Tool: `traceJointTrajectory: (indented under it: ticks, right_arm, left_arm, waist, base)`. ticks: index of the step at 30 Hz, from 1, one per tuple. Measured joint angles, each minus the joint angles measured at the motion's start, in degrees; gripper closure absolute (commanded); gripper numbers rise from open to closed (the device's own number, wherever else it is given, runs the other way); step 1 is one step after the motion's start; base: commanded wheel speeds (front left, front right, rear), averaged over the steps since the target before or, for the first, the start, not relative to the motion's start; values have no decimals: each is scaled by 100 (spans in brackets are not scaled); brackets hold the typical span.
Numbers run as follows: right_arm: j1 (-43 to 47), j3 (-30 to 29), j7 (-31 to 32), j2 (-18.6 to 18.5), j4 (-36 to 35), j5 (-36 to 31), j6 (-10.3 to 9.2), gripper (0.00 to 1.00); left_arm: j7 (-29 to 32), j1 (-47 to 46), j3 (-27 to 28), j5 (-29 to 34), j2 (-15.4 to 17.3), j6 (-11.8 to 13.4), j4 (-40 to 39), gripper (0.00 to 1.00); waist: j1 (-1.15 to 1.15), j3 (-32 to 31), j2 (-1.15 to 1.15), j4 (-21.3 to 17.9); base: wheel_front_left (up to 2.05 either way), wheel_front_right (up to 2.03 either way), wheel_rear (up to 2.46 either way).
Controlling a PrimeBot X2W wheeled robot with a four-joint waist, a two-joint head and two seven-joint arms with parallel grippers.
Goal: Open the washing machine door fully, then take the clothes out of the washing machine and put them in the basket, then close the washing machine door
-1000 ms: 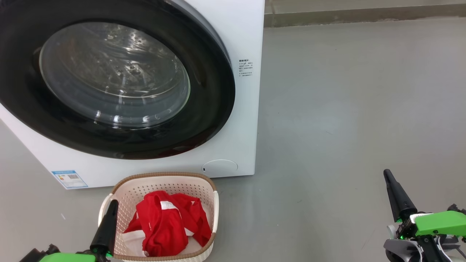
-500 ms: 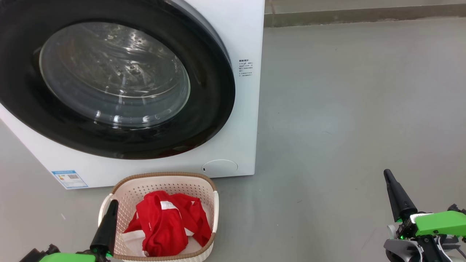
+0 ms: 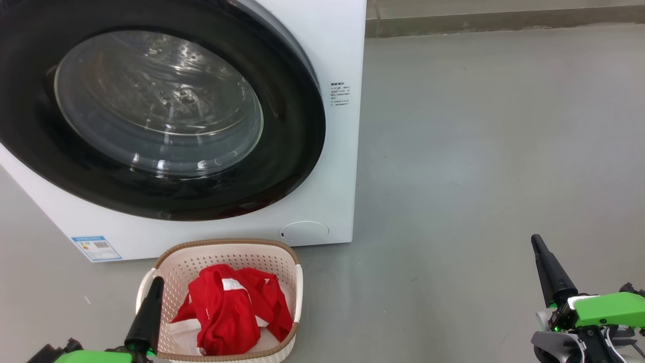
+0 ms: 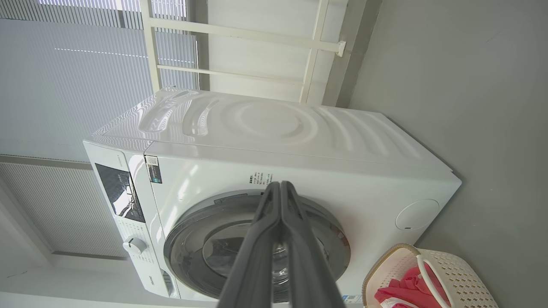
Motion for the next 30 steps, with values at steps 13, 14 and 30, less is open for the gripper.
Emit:
traceJointTrajectory:
  ticks: [13, 14, 30]
  right_arm:
    - [0, -1, 0, 1, 0, 0, 1, 100]
    - [0, -1, 0, 1, 0, 0, 1, 100]
    - [0, -1, 0, 1, 0, 0, 0, 100]
  left_arm:
    - [0, 0, 0, 0, 0, 0, 0, 100]
    - [0, 0, 0, 0, 0, 0, 0, 100]
    - [0, 0, 0, 0, 0, 0, 0, 100]
  waist:
    - [0, 0, 0, 0]
    - [0, 0, 0, 0]
    - [0, 0, 0, 0]
  base:
    - [0, 0, 0]
    - [0, 0, 0]
    - [0, 0, 0]
